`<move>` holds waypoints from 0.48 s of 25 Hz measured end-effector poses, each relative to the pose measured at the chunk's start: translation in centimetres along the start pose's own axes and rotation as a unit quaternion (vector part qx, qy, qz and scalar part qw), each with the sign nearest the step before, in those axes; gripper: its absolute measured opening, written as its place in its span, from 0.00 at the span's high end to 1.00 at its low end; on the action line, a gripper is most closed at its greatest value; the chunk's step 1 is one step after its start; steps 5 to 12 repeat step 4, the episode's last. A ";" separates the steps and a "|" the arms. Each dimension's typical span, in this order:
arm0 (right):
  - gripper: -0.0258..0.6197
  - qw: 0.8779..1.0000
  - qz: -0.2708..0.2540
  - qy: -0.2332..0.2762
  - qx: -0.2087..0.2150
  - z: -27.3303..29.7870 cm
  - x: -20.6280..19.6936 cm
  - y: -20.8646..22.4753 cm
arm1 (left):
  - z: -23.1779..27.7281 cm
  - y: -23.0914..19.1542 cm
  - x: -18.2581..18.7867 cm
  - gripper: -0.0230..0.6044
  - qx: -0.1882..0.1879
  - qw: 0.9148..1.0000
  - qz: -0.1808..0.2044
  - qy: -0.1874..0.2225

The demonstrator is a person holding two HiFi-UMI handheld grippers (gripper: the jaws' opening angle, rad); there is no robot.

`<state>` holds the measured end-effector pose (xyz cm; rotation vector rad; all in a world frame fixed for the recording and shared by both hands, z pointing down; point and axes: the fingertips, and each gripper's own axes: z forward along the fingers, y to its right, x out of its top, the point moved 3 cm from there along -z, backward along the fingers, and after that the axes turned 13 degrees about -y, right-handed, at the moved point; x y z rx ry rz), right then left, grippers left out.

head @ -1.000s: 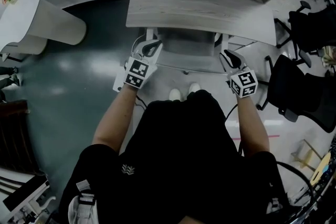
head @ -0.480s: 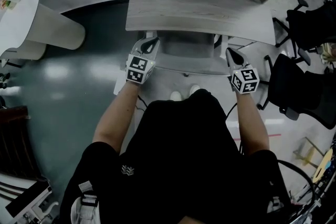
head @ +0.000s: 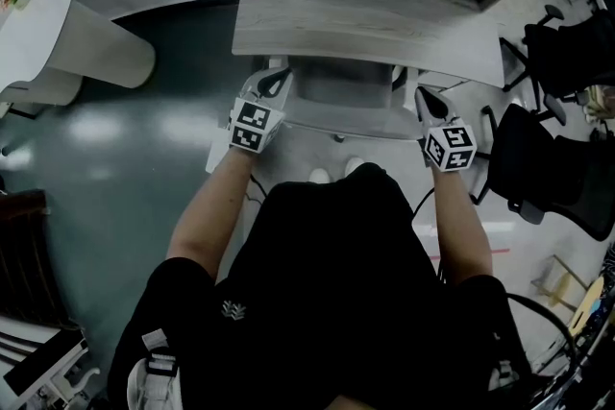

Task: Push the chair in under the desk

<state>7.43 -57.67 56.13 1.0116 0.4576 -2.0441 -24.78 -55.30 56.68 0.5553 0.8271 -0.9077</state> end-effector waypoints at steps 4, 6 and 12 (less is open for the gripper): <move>0.96 1.000 -0.002 -0.001 0.001 0.1 0.2 -0.3 | -0.3 0.0 -0.1 0.95 -0.003 1.000 0.006 -0.002; 0.96 1.000 -0.002 -0.001 0.001 0.1 0.2 -0.3 | -0.3 0.0 -0.1 0.95 -0.003 1.000 0.006 -0.002; 0.96 1.000 -0.002 -0.001 0.001 0.1 0.2 -0.3 | -0.3 0.0 -0.1 0.95 -0.003 1.000 0.006 -0.002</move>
